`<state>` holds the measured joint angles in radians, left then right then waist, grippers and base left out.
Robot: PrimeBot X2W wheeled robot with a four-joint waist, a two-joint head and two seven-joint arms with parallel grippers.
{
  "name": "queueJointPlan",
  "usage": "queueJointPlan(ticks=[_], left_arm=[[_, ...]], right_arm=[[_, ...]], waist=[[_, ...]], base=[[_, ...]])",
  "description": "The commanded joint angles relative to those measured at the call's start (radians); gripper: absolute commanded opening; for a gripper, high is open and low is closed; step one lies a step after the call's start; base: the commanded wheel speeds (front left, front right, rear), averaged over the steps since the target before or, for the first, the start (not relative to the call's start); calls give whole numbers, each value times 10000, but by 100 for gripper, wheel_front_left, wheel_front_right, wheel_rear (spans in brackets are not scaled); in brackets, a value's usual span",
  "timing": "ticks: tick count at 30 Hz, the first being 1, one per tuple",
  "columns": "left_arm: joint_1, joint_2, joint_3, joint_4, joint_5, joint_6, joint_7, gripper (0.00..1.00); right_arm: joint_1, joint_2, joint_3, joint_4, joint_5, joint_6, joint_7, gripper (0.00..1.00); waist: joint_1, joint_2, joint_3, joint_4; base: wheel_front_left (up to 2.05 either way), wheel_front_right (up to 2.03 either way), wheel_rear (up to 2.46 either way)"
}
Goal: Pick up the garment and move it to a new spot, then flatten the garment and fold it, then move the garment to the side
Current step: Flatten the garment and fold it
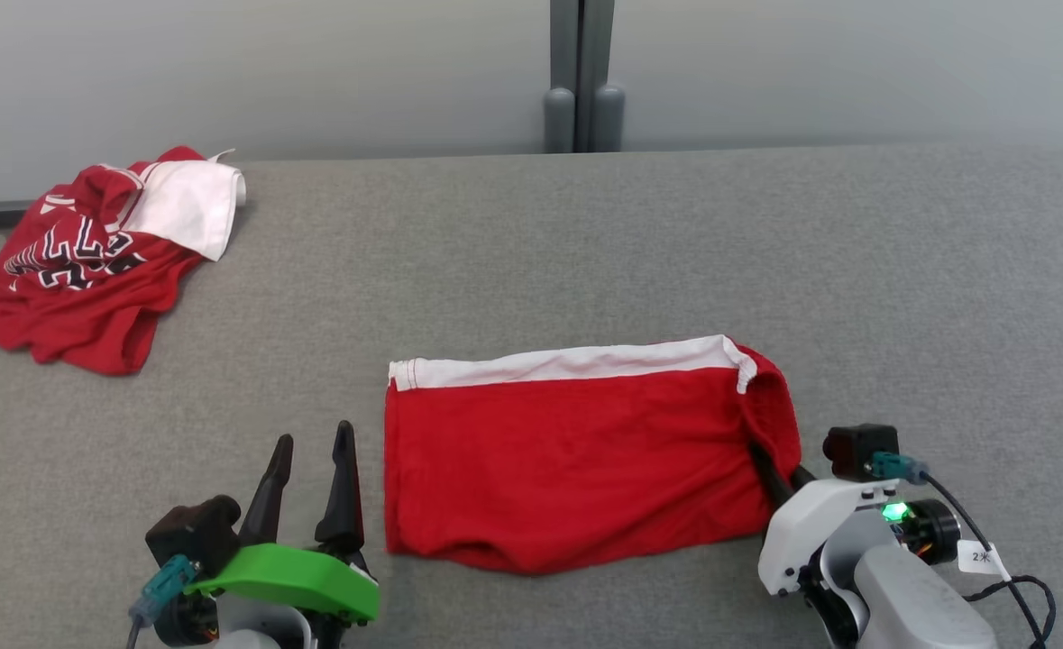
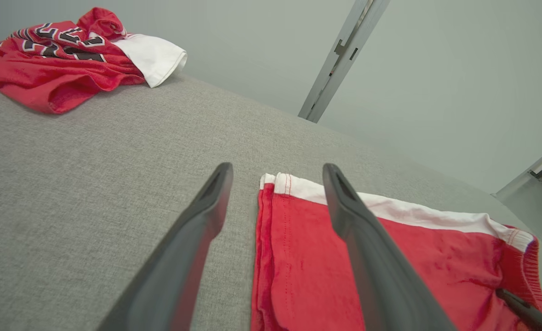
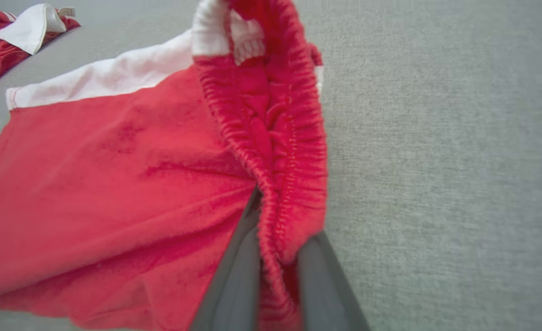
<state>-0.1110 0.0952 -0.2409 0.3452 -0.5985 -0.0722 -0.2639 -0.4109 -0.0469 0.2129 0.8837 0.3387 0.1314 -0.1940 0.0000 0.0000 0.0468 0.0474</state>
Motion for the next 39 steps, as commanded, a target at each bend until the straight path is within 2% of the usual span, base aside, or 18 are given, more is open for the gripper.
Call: queueJointPlan(ticks=[1, 11, 19, 30, 34, 39], left_arm=[[135, -36, 21, -34, 120, -63, -7, 100], [24, -196, -35, 35, 229, -165, -7, 100], [-77, -268, -23, 189, 298, -240, -6, 100], [-255, -331, 65, 203, 294, -318, -6, 100], [-311, -356, 55, 207, 263, -333, -7, 100], [-352, -392, 72, 216, 217, -371, -7, 100]], right_arm=[[-146, -125, -196, 111, -195, -14, -78, 0], [-63, -1193, -1523, -143, -686, -14, 485, 0], [175, -947, -1889, -1129, -545, -13, 1090, 0], [68, -133, -408, -3083, -175, -13, 1912, 0], [-57, -60, 296, -3283, -101, -14, 2079, 0], [-270, -51, 1434, -3313, 625, -13, 2114, 0]], waist=[[0, 0, -65, -252], [0, 0, 69, -757], [0, 0, 136, -785], [0, 0, 199, -459], [0, 0, 261, -306], [0, 0, 342, -129]], base=[[0, 0, 0], [0, 0, 0], [0, 0, 0], [0, 0, 0], [0, 0, 0], [0, 0, 0]])
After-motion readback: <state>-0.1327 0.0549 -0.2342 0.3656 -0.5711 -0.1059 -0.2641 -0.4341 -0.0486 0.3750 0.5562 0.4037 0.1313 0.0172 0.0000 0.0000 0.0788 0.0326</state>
